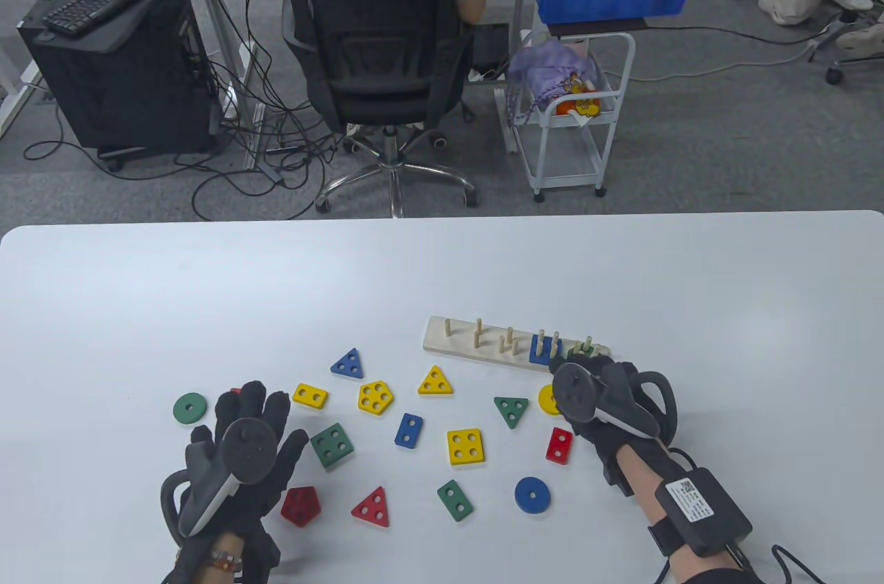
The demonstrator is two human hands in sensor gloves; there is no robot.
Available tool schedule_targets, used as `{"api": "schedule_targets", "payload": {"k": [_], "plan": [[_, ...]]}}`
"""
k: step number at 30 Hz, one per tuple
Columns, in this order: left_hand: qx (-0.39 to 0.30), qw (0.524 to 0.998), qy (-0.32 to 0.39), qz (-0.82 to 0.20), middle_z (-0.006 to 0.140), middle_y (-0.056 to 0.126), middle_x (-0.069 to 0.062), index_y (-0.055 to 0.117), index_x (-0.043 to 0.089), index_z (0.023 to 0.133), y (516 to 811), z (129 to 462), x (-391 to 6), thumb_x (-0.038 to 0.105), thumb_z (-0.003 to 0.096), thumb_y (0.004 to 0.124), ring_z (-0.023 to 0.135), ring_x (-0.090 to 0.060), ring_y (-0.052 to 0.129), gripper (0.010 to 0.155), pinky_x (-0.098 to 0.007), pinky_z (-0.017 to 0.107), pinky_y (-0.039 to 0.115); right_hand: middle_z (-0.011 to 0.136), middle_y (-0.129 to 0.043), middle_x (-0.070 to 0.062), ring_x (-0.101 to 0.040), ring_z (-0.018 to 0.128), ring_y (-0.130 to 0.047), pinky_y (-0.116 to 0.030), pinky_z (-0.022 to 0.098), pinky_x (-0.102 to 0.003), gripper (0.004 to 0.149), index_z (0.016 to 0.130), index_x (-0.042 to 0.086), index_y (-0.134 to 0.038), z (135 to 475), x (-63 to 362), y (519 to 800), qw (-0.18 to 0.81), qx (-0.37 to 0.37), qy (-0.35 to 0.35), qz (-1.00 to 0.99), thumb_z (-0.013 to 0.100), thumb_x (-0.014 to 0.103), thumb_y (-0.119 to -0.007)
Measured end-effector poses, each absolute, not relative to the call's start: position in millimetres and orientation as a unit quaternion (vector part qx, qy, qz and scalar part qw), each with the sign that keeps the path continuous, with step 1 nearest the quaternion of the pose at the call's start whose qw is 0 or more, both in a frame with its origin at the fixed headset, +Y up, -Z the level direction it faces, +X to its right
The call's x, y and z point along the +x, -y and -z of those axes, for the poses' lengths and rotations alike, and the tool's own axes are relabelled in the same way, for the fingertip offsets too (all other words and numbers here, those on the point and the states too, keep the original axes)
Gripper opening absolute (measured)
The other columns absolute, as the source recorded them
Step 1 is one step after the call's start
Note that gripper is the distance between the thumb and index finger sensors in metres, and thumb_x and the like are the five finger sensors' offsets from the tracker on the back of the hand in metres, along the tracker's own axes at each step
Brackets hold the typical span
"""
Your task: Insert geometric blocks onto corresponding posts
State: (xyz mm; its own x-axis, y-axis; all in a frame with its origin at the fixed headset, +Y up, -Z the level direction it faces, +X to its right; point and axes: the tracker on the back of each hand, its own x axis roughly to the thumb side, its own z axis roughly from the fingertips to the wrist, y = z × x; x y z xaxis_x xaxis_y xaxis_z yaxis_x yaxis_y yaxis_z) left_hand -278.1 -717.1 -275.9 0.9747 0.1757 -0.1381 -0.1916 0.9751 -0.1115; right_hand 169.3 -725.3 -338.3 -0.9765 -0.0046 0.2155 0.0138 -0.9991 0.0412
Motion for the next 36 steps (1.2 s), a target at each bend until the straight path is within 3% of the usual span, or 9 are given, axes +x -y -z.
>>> {"api": "schedule_targets", "payload": {"k": [4,8,15,28,36], "plan": [[-0.061,0.992,-0.062,-0.092,0.129,0.021,0.011,0.039,0.043,0.116,717,276,-277,0.069,0.0497,0.050,0.123,-0.024,0.020,0.072,-0.063,0.084,0.026,0.096,-0.083,-0.008,-0.037,0.083,-0.086,-0.067,0.059,-0.067,0.056,0.095,0.023,-0.073,313,166,737,0.010,-0.129,0.066,0.989,0.045,0.043,-0.085],[-0.061,0.992,-0.061,-0.089,0.129,0.021,0.011,0.039,0.043,0.116,718,275,-277,0.069,0.0498,0.050,0.123,-0.024,0.021,0.072,-0.063,0.084,0.026,0.097,-0.083,-0.007,-0.037,0.084,-0.086,-0.067,0.059,-0.067,0.058,0.096,0.023,-0.071,302,162,745,0.019,-0.142,0.058,0.988,0.044,0.045,-0.085],[-0.065,0.993,-0.060,-0.081,0.129,0.022,0.011,0.040,0.043,0.116,719,275,-275,0.069,0.0498,0.050,0.123,-0.025,0.021,0.071,-0.063,0.084,0.027,0.094,-0.084,-0.008,-0.036,0.081,-0.088,-0.068,0.059,-0.066,0.061,0.095,0.022,-0.071,300,154,754,0.060,-0.151,0.052,0.985,0.041,0.046,-0.087],[-0.067,0.993,-0.062,-0.080,0.129,0.022,0.011,0.040,0.043,0.116,719,275,-274,0.069,0.0499,0.050,0.123,-0.025,0.021,0.071,-0.063,0.084,0.027,0.096,-0.081,-0.012,-0.036,0.078,-0.088,-0.068,0.058,-0.067,0.059,0.095,0.020,-0.070,295,158,759,0.030,-0.161,0.028,0.986,0.043,0.042,-0.086],[-0.064,0.992,-0.064,-0.087,0.129,0.022,0.011,0.040,0.043,0.116,718,275,-276,0.069,0.0498,0.050,0.123,-0.025,0.021,0.071,-0.063,0.084,0.027,0.099,-0.077,-0.011,-0.035,0.081,-0.086,-0.066,0.060,-0.068,0.060,0.096,0.021,-0.068,300,157,732,-0.010,-0.188,-0.020,0.982,0.043,0.040,-0.087]]}}
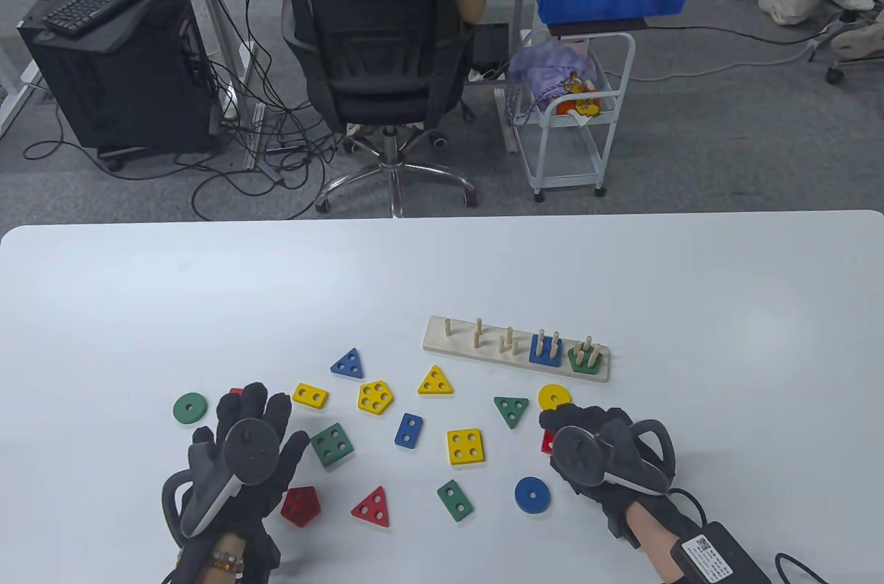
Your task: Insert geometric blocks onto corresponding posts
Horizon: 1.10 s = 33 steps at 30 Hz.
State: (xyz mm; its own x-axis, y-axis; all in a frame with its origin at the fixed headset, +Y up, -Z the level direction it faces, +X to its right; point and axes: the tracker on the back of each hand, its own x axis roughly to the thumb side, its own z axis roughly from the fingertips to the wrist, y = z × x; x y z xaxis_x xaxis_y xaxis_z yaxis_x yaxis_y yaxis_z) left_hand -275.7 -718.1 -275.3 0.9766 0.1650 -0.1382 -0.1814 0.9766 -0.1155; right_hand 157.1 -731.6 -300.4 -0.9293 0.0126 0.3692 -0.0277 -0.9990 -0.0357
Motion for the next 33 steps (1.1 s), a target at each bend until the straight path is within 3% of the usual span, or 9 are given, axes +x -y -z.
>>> {"api": "schedule_targets", "payload": {"k": [11,21,33], "plan": [[-0.064,0.991,-0.067,-0.092,0.129,0.022,0.011,0.040,0.043,0.115,718,275,-278,0.069,0.0499,0.051,0.123,-0.025,0.021,0.071,-0.063,0.084,0.027,0.102,-0.074,-0.010,-0.036,0.086,-0.082,-0.062,0.063,-0.070,0.062,0.099,0.021,-0.064,383,109,684,-0.004,0.181,0.049,-0.982,0.043,0.037,-0.087],[-0.064,0.991,-0.071,-0.096,0.129,0.022,0.011,0.040,0.043,0.116,716,276,-280,0.069,0.0498,0.051,0.123,-0.024,0.021,0.071,-0.063,0.084,0.026,0.103,-0.073,-0.007,-0.035,0.086,-0.081,-0.062,0.063,-0.068,0.063,0.100,0.023,-0.062,438,66,705,-0.037,0.151,0.015,-0.988,0.043,0.036,-0.087],[-0.065,0.991,-0.072,-0.094,0.129,0.022,0.011,0.040,0.043,0.116,716,275,-281,0.069,0.0498,0.051,0.123,-0.025,0.021,0.071,-0.063,0.084,0.026,0.104,-0.072,-0.006,-0.036,0.088,-0.079,-0.060,0.064,-0.069,0.062,0.099,0.025,-0.062,449,63,718,-0.010,0.142,0.015,-0.990,0.043,0.035,-0.088]]}}
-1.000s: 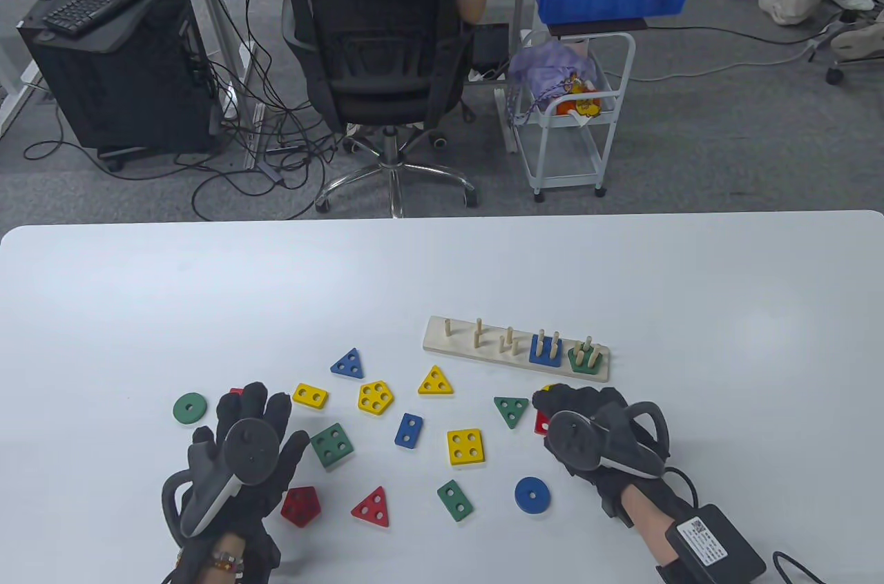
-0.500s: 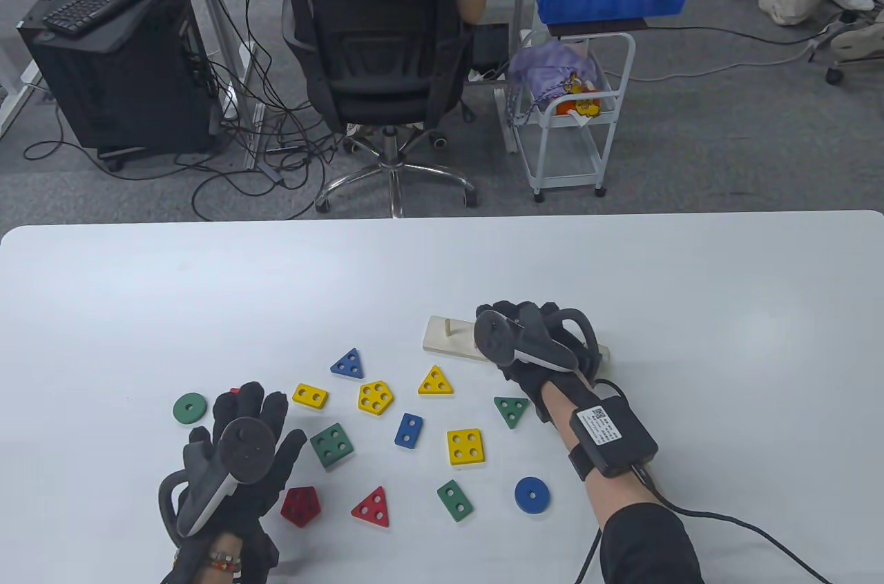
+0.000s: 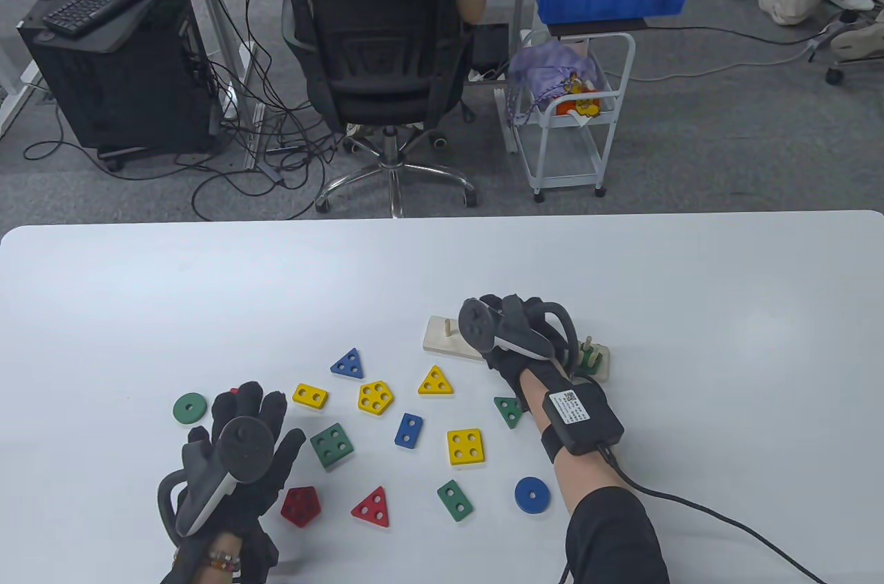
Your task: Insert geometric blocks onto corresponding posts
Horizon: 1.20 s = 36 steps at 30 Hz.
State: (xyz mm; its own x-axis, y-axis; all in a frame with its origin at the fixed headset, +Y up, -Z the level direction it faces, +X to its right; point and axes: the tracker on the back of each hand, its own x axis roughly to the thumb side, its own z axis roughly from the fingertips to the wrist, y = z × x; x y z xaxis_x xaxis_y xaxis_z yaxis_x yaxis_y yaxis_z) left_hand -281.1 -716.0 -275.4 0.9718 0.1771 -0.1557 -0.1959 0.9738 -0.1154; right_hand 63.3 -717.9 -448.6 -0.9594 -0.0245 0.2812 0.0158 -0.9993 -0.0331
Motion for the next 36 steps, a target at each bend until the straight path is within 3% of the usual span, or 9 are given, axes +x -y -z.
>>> {"api": "schedule_targets", "payload": {"k": [5,8,14,20,26,36], "plan": [[-0.065,0.991,-0.074,-0.095,0.129,0.023,0.011,0.041,0.043,0.115,715,276,-282,0.069,0.0498,0.051,0.123,-0.024,0.021,0.071,-0.063,0.084,0.027,0.104,-0.072,-0.005,-0.036,0.093,-0.076,-0.059,0.065,-0.070,0.062,0.099,0.026,-0.062,450,64,722,0.016,-0.136,-0.009,0.990,0.044,0.034,-0.087],[-0.067,0.991,-0.075,-0.093,0.129,0.022,0.011,0.041,0.043,0.115,716,276,-282,0.069,0.0498,0.051,0.123,-0.025,0.021,0.071,-0.063,0.084,0.027,0.110,-0.061,-0.006,-0.037,0.101,-0.066,-0.056,0.066,-0.072,0.069,0.103,0.027,-0.055,448,67,724,0.019,-0.133,0.001,0.991,0.043,0.037,-0.088],[-0.067,0.990,-0.073,-0.096,0.129,0.022,0.011,0.040,0.043,0.116,716,276,-282,0.069,0.0498,0.051,0.123,-0.024,0.021,0.071,-0.063,0.084,0.026,0.107,-0.067,-0.007,-0.037,0.097,-0.070,-0.059,0.065,-0.070,0.064,0.101,0.026,-0.060,426,85,713,0.012,-0.151,-0.017,0.988,0.044,0.037,-0.087],[-0.065,0.991,-0.069,-0.096,0.129,0.022,0.011,0.040,0.043,0.116,716,276,-281,0.069,0.0499,0.051,0.123,-0.025,0.022,0.071,-0.063,0.084,0.027,0.101,-0.075,-0.008,-0.037,0.091,-0.078,-0.064,0.062,-0.067,0.057,0.097,0.024,-0.068,382,118,711,0.024,-0.152,0.001,0.988,0.045,0.038,-0.086],[-0.064,0.992,-0.065,-0.092,0.129,0.023,0.011,0.041,0.043,0.115,716,275,-280,0.069,0.0499,0.051,0.123,-0.025,0.022,0.071,-0.063,0.084,0.027,0.101,-0.077,-0.009,-0.038,0.087,-0.081,-0.066,0.060,-0.066,0.057,0.098,0.023,-0.068,346,149,726,0.027,-0.097,0.038,0.994,0.046,0.040,-0.085],[-0.067,0.992,-0.064,-0.085,0.129,0.023,0.011,0.041,0.043,0.115,719,275,-278,0.069,0.0500,0.051,0.123,-0.025,0.023,0.071,-0.063,0.084,0.028,0.104,-0.073,-0.010,-0.039,0.089,-0.081,-0.065,0.060,-0.067,0.060,0.102,0.022,-0.063,342,155,744,0.039,-0.082,0.056,0.994,0.047,0.040,-0.082]]}}
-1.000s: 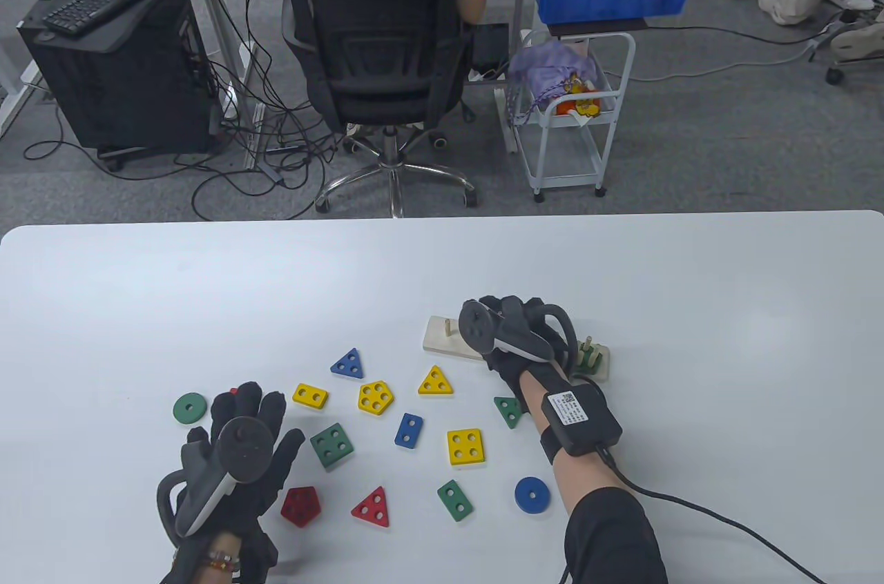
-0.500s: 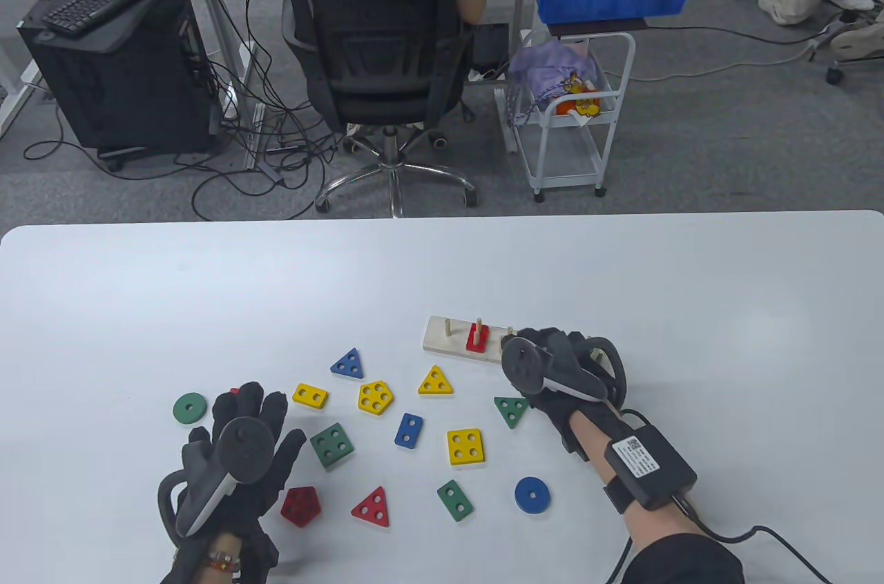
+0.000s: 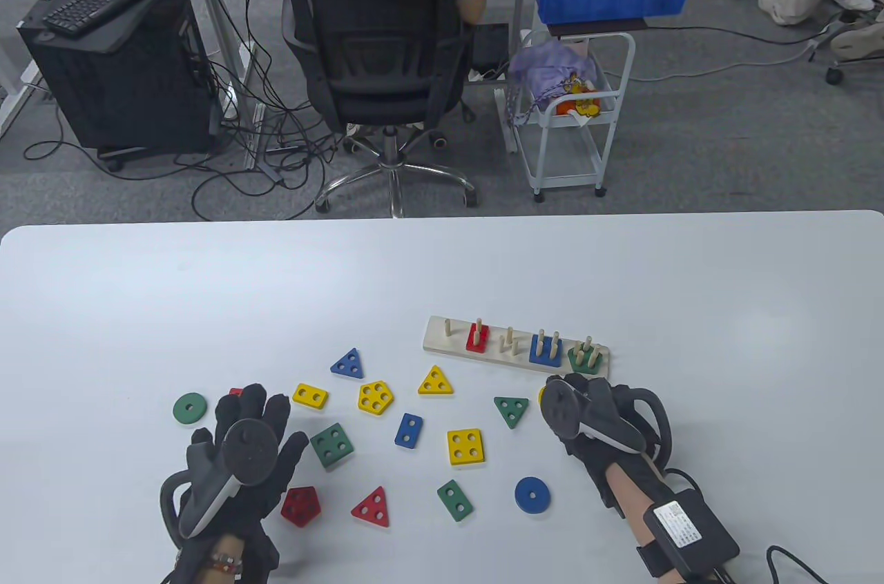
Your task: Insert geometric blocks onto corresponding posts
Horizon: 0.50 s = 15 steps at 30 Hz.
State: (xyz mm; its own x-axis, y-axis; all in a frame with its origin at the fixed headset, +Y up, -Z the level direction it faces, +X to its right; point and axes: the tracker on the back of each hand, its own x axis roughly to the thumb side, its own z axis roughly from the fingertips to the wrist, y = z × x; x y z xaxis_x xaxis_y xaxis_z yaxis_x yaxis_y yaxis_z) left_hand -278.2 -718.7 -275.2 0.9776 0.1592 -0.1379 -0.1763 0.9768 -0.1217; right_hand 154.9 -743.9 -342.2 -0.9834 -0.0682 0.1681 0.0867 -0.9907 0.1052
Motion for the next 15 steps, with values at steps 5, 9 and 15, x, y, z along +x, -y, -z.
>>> {"api": "schedule_targets", "payload": {"k": [5,9,15], "plan": [[-0.065,0.993,-0.060,-0.082,0.129,0.023,0.010,0.041,0.043,0.115,719,274,-276,0.069,0.0499,0.051,0.123,-0.025,0.023,0.071,-0.063,0.084,0.028,0.108,-0.066,-0.010,-0.039,0.093,-0.075,-0.064,0.062,-0.067,0.062,0.104,0.024,-0.058,346,150,755,0.060,-0.089,0.070,0.992,0.048,0.040,-0.080],[-0.067,0.992,-0.063,-0.083,0.129,0.023,0.011,0.041,0.043,0.115,718,274,-276,0.069,0.0500,0.051,0.123,-0.025,0.023,0.071,-0.063,0.084,0.028,0.108,-0.065,-0.010,-0.039,0.092,-0.077,-0.066,0.060,-0.066,0.058,0.103,0.026,-0.061,348,148,757,0.052,-0.093,0.076,0.991,0.049,0.040,-0.078],[-0.068,0.992,-0.067,-0.083,0.129,0.023,0.010,0.041,0.043,0.115,718,274,-277,0.069,0.0499,0.051,0.123,-0.025,0.023,0.071,-0.063,0.084,0.028,0.103,-0.072,-0.011,-0.038,0.085,-0.083,-0.068,0.059,-0.065,0.050,0.095,0.024,-0.070,351,148,759,0.029,-0.086,0.050,0.995,0.048,0.041,-0.078]]}}
